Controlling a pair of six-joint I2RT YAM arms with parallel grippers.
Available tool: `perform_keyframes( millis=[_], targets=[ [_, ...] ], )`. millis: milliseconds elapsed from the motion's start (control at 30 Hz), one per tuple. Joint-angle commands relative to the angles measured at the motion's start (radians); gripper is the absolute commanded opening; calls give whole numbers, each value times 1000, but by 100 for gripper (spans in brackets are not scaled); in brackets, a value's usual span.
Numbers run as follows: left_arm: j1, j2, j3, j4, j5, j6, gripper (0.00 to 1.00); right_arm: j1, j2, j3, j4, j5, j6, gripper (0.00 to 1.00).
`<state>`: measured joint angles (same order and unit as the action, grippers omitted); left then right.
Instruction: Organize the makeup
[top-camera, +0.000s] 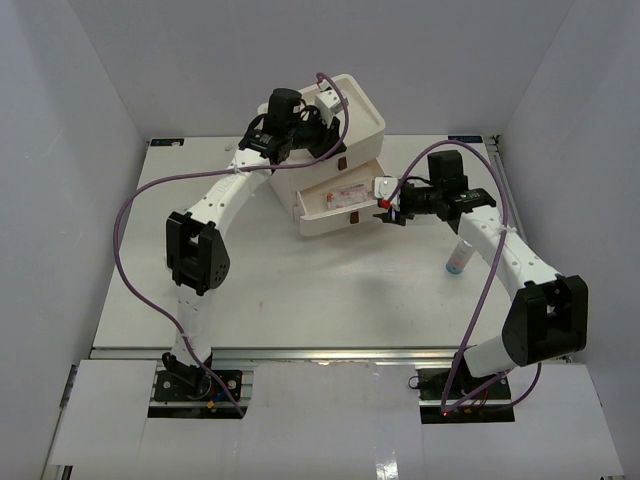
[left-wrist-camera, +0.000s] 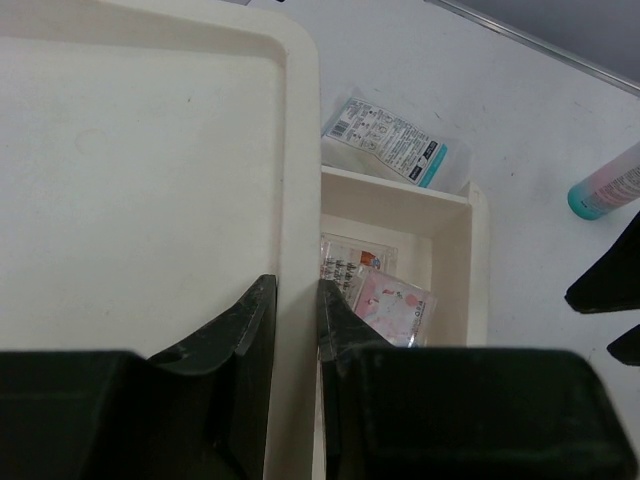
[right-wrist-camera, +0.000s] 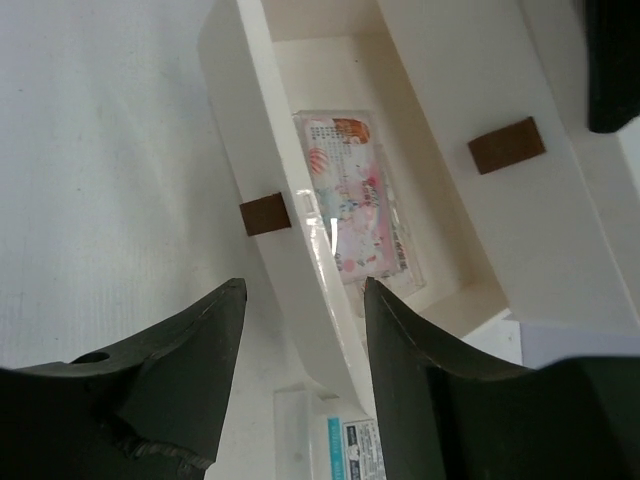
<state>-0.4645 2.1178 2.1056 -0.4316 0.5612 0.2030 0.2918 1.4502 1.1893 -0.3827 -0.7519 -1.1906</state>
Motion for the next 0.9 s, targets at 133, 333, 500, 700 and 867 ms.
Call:
perform_keyframes(
  millis=[133, 333, 500, 700, 867],
  targets=[
    [-28, 21, 80, -169, -57, -72, 55, 21, -4, 22, -81, 12, -45, 53],
    [-33, 60, 151, -149, -71, -72, 61, 19, -48, -25, -101, 12, -72, 48],
    [-64, 106, 183, -125, -146, -43, 61, 20, -59, -43, -98, 7, -34, 48],
    [-119, 142, 188, -80, -284, 22, 57, 20, -38, -66, -116, 29, -65, 47],
    [-123, 140, 160, -77, -299, 49, 35, 30, 47, -51, -227, 76, -267, 36]
  ],
)
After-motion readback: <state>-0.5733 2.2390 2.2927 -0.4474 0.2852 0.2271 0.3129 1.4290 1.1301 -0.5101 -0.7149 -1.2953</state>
